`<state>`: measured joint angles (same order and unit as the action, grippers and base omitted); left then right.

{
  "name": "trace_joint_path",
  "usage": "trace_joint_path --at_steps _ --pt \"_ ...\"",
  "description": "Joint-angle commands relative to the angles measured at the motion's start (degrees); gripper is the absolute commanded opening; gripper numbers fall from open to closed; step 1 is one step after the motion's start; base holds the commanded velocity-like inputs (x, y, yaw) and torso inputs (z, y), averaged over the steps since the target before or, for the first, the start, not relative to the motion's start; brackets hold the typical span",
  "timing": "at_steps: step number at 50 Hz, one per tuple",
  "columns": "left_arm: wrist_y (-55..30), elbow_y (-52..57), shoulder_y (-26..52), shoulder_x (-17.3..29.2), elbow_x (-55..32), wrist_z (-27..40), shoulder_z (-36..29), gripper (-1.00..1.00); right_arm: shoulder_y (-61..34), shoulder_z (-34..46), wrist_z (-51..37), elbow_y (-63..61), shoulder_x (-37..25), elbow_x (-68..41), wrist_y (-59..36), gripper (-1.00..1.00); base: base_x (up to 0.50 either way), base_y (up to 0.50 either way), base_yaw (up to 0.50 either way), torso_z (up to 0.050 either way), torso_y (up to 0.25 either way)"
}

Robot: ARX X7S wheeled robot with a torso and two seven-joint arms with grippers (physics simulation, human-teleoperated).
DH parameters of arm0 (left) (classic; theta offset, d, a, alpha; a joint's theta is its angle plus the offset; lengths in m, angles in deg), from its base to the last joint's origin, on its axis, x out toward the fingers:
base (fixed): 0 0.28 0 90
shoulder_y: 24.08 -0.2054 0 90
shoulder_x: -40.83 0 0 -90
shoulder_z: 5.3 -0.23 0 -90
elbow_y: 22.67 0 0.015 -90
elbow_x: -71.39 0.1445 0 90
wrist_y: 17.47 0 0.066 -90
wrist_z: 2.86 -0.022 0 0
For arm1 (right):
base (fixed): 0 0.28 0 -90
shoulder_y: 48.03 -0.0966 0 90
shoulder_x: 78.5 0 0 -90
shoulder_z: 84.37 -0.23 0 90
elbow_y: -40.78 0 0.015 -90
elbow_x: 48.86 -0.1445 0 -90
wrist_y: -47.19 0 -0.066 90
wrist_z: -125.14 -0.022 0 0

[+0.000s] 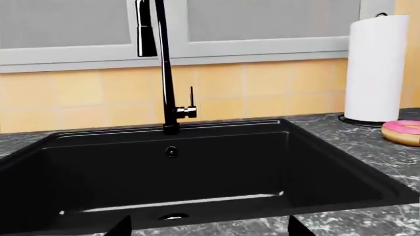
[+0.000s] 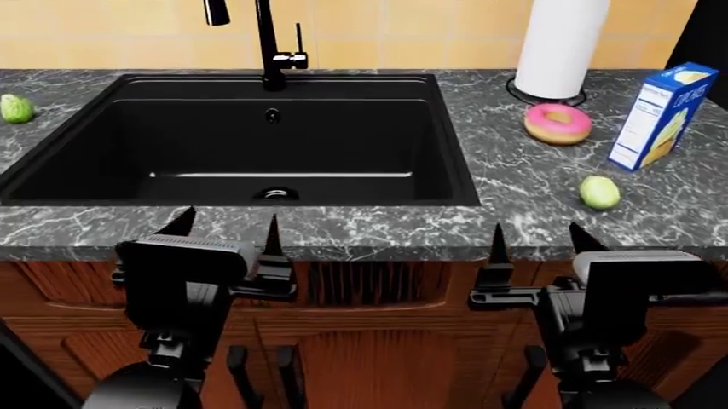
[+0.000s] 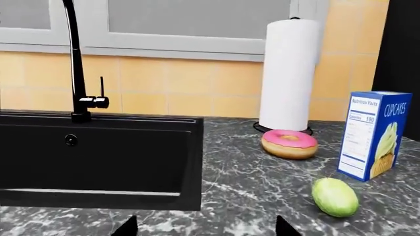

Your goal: Pick up the fruits and vegetables and place them in the sink. Turn on the sink faucet to wash them. Then turn the sink off and put them in the tray.

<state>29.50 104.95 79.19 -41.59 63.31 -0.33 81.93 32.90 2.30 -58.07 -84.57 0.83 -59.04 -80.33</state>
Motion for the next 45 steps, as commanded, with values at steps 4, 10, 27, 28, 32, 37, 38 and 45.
trace_joint_path --at_steps 4,10,27,28,32,37,38,45 --pt "-5.1 3.0 2.6 0.4 -2.4 0.3 1.3 1.0 -3.5 -2.8 -0.4 -6.2 -2.0 -3.0 -7.7 1.0 0.45 -0.08 0.0 0.05 0.0" --pt "-5.7 3.3 3.2 0.9 -2.5 0.7 1.0 1.0 -3.6 -4.5 -1.1 -7.1 -2.5 -3.1 -7.9 1.0 0.43 -0.34 0.0 0.05 0.0" --pt "-5.9 3.6 3.1 1.6 -3.2 1.5 0.8 1.0 -3.3 -3.9 -2.4 -7.7 -3.7 -2.1 -8.1 1.0 0.1 -0.13 -0.34 0.05 0.0" --pt "-5.8 3.5 3.0 1.6 -3.2 1.5 0.8 1.0 -3.4 -3.2 -2.4 -7.5 -3.9 -1.8 -8.1 1.0 0.0 0.0 0.0 0.05 0.0" --pt "-5.4 3.4 2.9 1.8 -3.3 1.6 0.7 1.0 -4.7 -0.7 -2.2 -6.6 -4.6 -1.1 -8.8 1.0 0.13 -0.01 0.0 0.05 0.0" --pt "-5.4 3.1 3.1 2.0 -3.3 1.8 0.4 1.0 -5.9 0.0 -2.2 -5.8 -4.9 -1.2 -9.5 1.0 0.39 -0.03 0.0 0.049 0.0" --pt "-5.6 3.1 3.2 2.1 -3.3 2.0 0.4 1.0 -6.1 -0.1 -2.3 -5.8 -4.9 -1.3 -10.1 1.0 0.4 -0.03 0.0 0.041 0.0" --pt "-6.5 4.2 3.4 2.3 -3.6 2.5 0.4 1.0 -7.2 0.0 -3.4 -4.8 -5.1 -1.0 -12.8 1.0 0.01 0.0 0.0 0.003 0.0"
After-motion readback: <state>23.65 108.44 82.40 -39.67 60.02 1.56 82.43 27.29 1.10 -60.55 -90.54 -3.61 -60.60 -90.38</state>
